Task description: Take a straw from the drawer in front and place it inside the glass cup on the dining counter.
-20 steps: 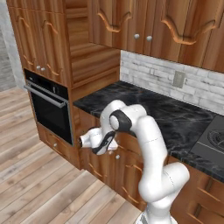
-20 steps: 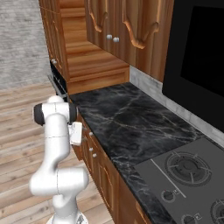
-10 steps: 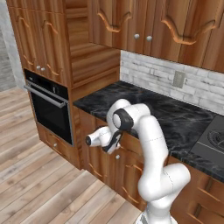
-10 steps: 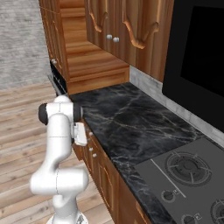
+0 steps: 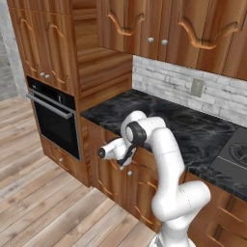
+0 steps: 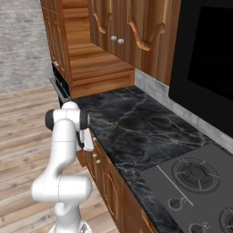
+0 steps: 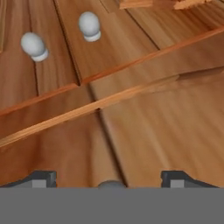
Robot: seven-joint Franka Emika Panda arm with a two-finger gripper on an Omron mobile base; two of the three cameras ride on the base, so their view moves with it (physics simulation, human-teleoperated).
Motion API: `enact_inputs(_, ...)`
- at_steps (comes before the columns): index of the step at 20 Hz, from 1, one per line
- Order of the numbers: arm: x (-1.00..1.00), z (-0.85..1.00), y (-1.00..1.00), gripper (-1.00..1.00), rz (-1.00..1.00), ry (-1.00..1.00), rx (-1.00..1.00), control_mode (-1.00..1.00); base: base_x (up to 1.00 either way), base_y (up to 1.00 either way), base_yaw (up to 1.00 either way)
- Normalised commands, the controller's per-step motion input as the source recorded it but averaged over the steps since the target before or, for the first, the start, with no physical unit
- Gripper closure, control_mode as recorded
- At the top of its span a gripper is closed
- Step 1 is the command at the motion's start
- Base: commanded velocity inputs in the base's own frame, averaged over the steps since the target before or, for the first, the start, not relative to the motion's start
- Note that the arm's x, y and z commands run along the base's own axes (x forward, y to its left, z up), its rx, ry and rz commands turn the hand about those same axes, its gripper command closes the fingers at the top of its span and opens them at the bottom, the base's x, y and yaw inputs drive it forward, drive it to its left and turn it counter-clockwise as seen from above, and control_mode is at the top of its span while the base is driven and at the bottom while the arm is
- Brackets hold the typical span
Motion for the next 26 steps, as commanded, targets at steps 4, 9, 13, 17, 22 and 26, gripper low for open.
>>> enact_inputs(4, 0.33, -0.23, 0.02, -1.00, 0.03, 0.00, 0.05, -1.00, 0.00, 0.00, 0.00)
enact_inputs(9, 0.30, -0.16, 0.00, -1.00, 0.02, 0.00, 0.04, -1.00, 0.00, 0.00, 0.00)
enact_inputs(13, 0.03, -0.01, -0.03, -1.00, 0.00, -0.01, 0.05, -1.00, 0.00, 0.00, 0.00)
enact_inputs(17, -0.09, 0.00, -0.05, -1.00, 0.00, -0.06, 0.00, -1.00, 0.00, 0.00, 0.00)
enact_inputs(22, -0.15, 0.00, -0.18, -1.00, 0.00, -0.06, 0.00, -1.00, 0.00, 0.00, 0.00)
enact_inputs(26, -0.24, 0.01, -0.20, -1.00, 0.00, -0.09, 0.00, -1.00, 0.00, 0.00, 0.00)
